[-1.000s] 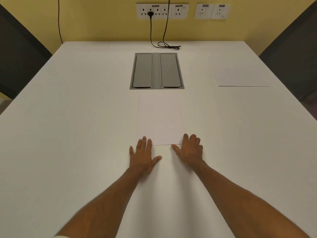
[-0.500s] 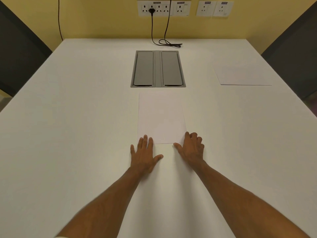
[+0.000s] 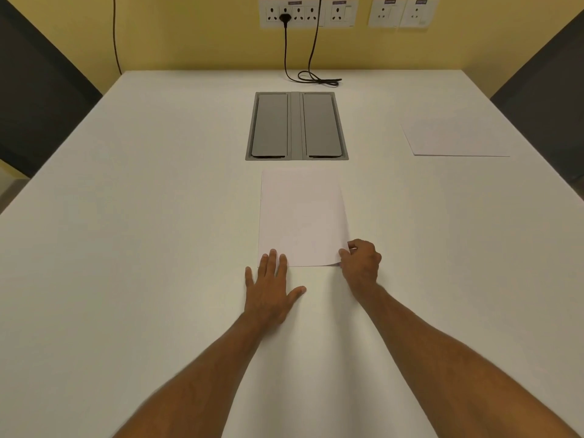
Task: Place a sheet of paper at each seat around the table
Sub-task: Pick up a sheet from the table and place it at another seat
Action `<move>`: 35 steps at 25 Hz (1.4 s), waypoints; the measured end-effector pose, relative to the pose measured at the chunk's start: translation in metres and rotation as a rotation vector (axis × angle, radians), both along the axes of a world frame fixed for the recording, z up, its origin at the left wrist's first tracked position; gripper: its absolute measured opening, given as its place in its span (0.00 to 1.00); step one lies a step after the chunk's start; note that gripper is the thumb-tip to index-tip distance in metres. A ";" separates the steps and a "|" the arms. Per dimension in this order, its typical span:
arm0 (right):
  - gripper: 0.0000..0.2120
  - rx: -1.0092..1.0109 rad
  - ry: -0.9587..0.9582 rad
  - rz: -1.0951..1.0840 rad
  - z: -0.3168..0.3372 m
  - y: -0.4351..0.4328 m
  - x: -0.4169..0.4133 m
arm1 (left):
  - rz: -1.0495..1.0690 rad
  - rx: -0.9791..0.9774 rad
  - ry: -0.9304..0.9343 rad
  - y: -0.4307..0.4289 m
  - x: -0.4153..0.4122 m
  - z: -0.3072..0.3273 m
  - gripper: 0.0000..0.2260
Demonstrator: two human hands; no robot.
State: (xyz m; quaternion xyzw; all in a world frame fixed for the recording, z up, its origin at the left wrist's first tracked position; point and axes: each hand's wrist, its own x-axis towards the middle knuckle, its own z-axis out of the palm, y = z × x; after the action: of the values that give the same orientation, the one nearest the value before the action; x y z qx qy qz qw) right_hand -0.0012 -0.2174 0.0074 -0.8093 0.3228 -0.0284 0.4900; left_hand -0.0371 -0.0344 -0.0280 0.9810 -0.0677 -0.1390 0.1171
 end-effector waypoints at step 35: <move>0.06 0.554 -0.154 -0.102 0.218 -0.083 -0.306 | 0.447 -1.297 0.298 -0.017 -0.195 0.246 0.08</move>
State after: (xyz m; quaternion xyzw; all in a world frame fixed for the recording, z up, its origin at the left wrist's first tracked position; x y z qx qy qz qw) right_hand -0.3067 -0.3009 0.2254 -0.6227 0.3205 -0.0252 0.7134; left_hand -0.2322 -0.0519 0.2176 0.6741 0.0833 -0.1763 0.7124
